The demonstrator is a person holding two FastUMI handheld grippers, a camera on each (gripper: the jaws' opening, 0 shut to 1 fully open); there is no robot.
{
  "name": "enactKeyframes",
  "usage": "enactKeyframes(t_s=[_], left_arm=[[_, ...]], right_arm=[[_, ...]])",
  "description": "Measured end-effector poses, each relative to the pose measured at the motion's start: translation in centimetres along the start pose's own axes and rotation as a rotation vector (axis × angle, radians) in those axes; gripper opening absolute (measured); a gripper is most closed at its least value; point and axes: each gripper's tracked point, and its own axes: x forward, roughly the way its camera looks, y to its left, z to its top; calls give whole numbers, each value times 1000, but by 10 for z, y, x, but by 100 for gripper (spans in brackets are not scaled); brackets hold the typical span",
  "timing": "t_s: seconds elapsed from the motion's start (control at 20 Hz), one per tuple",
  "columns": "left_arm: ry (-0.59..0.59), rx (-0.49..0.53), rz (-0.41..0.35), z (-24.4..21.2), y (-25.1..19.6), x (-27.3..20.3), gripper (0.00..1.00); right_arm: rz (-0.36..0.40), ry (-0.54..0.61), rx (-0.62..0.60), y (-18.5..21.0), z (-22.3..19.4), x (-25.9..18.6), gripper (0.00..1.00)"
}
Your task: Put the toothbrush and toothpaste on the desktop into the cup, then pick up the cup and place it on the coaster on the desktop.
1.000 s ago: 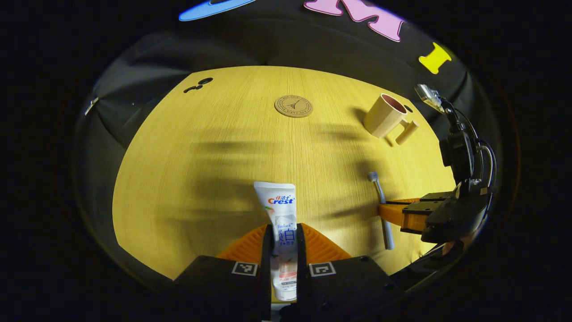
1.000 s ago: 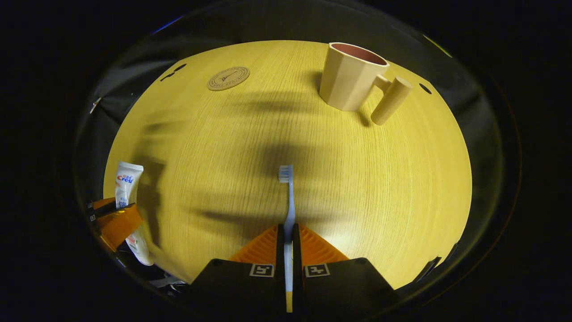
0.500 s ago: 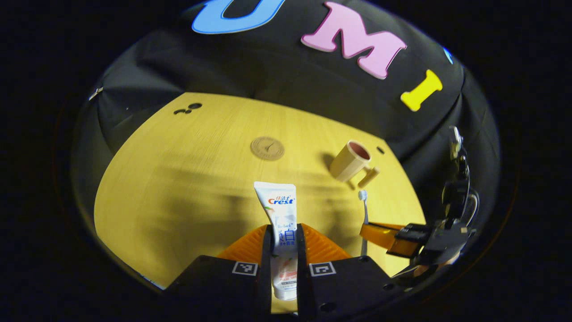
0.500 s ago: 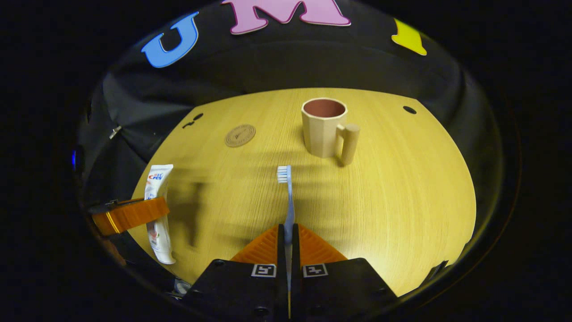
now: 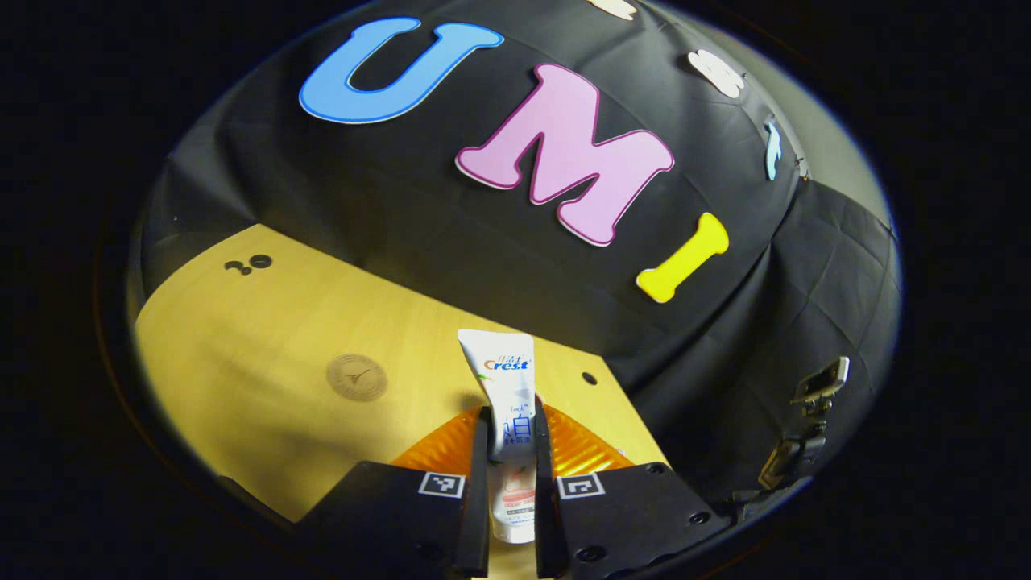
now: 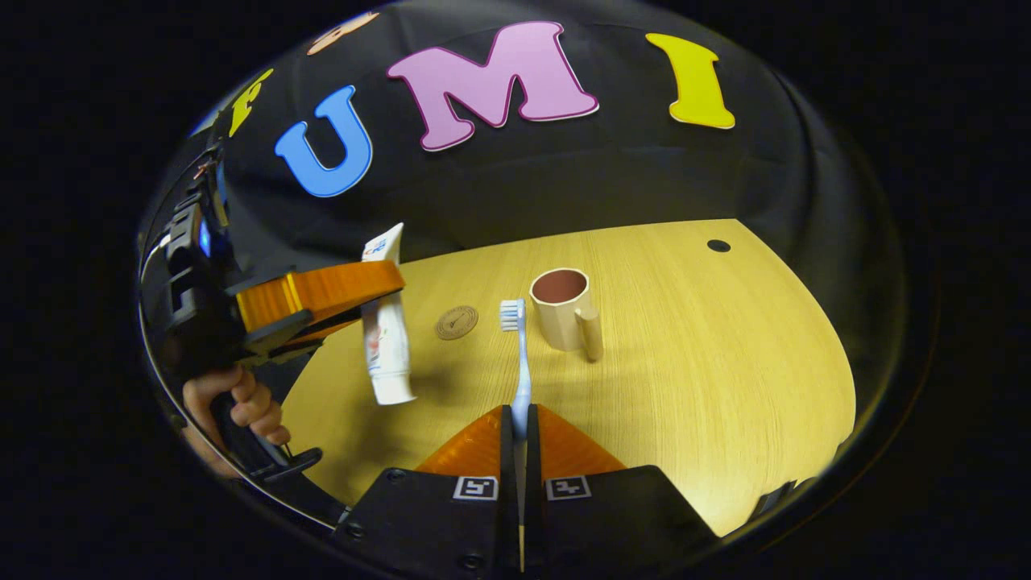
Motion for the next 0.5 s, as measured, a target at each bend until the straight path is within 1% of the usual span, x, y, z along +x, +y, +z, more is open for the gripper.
enactKeyframes(t_s=[0.25,0.35,0.5], left_arm=[[-110,-26,-99,21,-38,54,27],[-148,14,-92,28,-41,78,27],[-186,82,-47,33,-34,109,27]], right_arm=[[1,-24,1,-24,11,-19,7],[-8,-27,5,-37,13,-23,7],[-4,-24,18,-50,13,-28,7]])
